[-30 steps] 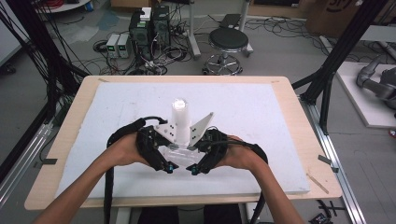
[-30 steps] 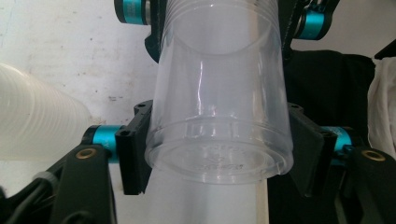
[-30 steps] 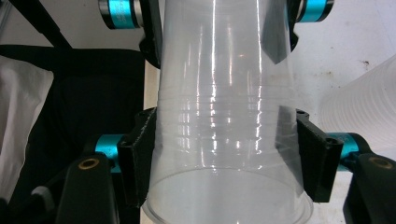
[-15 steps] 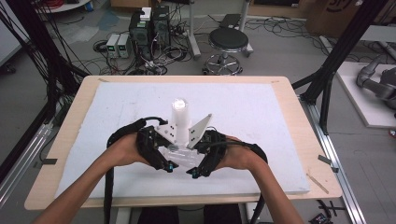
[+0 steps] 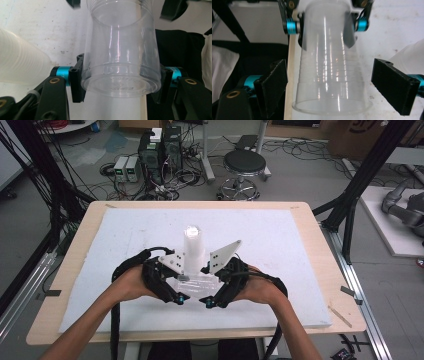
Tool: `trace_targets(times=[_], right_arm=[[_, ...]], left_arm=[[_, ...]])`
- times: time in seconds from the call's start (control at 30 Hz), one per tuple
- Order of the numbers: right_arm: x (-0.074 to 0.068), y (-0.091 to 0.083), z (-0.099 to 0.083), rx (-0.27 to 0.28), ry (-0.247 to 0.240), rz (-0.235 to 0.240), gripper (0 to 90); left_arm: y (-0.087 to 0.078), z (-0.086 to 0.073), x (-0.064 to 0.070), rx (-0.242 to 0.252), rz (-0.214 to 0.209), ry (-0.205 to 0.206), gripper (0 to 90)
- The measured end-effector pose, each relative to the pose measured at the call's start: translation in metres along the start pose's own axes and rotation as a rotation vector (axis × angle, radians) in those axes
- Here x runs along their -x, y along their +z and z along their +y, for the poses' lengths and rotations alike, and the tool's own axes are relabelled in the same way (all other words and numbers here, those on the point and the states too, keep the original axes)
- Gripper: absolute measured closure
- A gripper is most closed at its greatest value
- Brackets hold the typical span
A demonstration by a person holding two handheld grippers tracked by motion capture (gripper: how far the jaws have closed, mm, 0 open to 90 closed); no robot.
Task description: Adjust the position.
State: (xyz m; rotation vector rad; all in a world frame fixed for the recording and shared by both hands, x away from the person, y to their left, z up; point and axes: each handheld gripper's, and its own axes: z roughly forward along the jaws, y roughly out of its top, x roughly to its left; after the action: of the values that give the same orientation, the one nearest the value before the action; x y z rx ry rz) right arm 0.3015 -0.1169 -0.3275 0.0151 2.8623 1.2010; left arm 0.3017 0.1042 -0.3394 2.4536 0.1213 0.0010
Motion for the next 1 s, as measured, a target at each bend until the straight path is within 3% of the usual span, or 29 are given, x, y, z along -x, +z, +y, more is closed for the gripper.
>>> trace_targets(times=[0.33,0.5,0.6,0.67,0.7,0.83,1.0], right_arm=[[-0.001,-0.016,-0.010,0.182,0.022,-0.051,13.8],[-0.003,-0.021,-0.021,0.294,0.046,-0.076,13.8],[-0.004,-0.024,-0.028,0.360,0.077,-0.086,13.8],[-0.005,-0.026,-0.033,0.405,0.086,-0.098,13.8],[-0.005,-0.027,-0.036,0.422,0.095,-0.095,13.8],[-0.006,-0.027,-0.043,0.455,0.110,-0.103,13.8],[-0.006,-0.025,-0.052,0.523,0.138,-0.085,13.8]], left_arm=[[0.005,-0.026,0.002,0.184,0.033,-0.030,41.2],[0.006,-0.039,0.001,0.331,0.040,-0.051,41.3],[0.009,-0.047,0.002,0.431,0.059,-0.033,41.2],[0.012,-0.054,0.003,0.511,0.057,-0.054,41.2],[0.013,-0.055,0.003,0.526,0.055,-0.061,41.2],[0.018,-0.065,0.001,0.614,0.037,-0.080,41.2],[0.023,-0.076,0.000,0.787,0.009,-0.082,41.1]])
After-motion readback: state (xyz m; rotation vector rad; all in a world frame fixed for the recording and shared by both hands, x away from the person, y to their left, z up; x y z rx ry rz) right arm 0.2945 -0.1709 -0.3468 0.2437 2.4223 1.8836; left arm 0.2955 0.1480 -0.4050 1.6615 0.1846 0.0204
